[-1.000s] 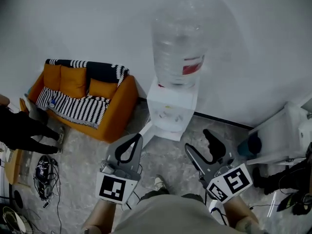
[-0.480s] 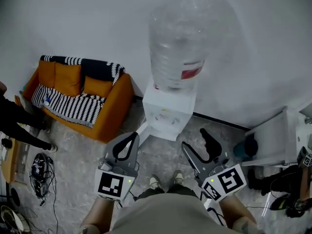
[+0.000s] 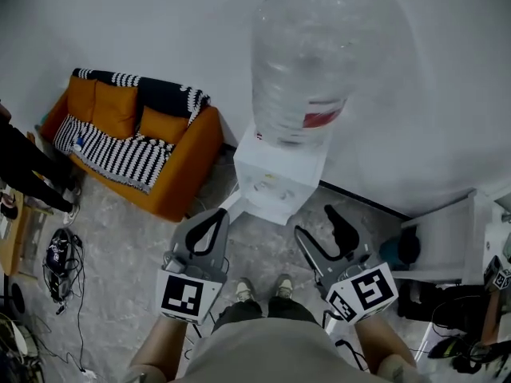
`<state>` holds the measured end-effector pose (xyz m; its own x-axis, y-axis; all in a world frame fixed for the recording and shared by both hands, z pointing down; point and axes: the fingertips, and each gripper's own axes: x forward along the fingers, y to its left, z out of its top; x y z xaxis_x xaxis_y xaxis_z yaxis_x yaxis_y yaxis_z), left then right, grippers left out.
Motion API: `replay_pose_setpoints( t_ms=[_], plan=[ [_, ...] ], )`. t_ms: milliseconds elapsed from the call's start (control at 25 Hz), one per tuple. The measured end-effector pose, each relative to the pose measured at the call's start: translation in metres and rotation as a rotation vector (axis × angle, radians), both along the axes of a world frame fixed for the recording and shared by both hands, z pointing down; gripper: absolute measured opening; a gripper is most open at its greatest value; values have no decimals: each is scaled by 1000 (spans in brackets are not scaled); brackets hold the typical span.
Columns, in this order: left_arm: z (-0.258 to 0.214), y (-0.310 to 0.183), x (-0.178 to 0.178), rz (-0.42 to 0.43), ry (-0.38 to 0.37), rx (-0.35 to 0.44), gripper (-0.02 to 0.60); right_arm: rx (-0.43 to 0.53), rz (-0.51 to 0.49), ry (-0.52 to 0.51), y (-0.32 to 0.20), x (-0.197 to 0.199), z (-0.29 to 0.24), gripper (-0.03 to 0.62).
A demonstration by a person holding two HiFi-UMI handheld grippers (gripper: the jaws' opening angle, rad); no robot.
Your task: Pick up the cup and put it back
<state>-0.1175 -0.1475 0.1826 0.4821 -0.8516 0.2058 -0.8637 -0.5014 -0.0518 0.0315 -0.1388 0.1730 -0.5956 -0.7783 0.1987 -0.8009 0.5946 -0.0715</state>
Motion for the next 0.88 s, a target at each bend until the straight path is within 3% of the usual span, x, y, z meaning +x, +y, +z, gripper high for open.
replay_pose_setpoints(
  t_ms=[440, 880],
  plan=[
    [55, -24, 6, -1, -32, 35, 3, -10, -54, 16, -24, -7, 61, 273],
    [176, -26, 5, 24, -21, 57, 3, 4, -86, 10, -32, -15, 181, 273]
  ],
)
